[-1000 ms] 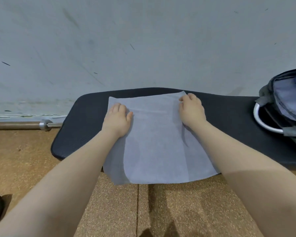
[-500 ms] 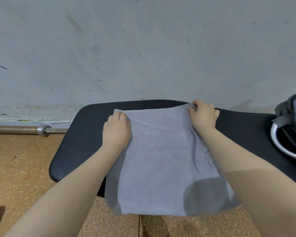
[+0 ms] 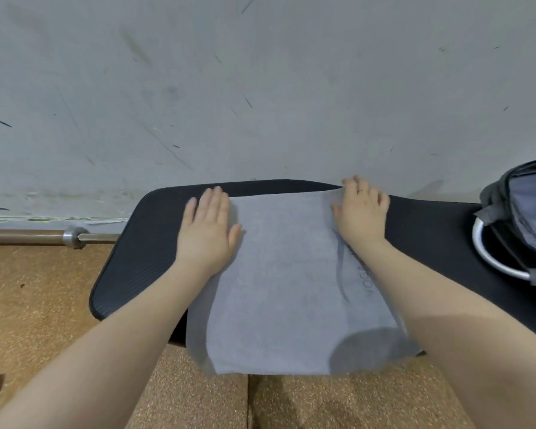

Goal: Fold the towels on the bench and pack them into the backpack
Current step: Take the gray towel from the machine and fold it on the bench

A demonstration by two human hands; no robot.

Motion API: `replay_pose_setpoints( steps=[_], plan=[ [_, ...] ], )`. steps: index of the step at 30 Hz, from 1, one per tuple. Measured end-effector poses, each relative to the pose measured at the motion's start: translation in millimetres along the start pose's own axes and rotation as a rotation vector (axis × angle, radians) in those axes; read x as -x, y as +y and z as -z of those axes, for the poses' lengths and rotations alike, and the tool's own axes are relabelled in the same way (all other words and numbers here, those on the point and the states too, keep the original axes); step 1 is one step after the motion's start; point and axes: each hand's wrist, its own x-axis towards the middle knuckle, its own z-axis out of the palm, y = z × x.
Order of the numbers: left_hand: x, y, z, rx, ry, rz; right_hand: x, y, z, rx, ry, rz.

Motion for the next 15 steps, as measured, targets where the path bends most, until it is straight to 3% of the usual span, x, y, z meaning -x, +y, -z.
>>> replay_pose_setpoints(
  steps=[2,7,11,15],
  plan=[
    [18.3,23.5,4.9,0.117,0.039,-0.171,27.3,-5.6,15.3,-0.119,-0.012,0.194],
    [65.0,90.8,6.8,0.216,-0.136,-0.424,103.8,4.2,36.2,-0.183,-0.399,0.366],
    [77.4,88.0,6.3,0.186,-0.2,-0.294,130.0,46.8,45.5,-0.006,-0.536,0.334],
    [91.9,77.5,16.0,0.13,-0.239,-0.175,135.5,62.8,56.0,0.12,-0.515,0.244]
  ],
)
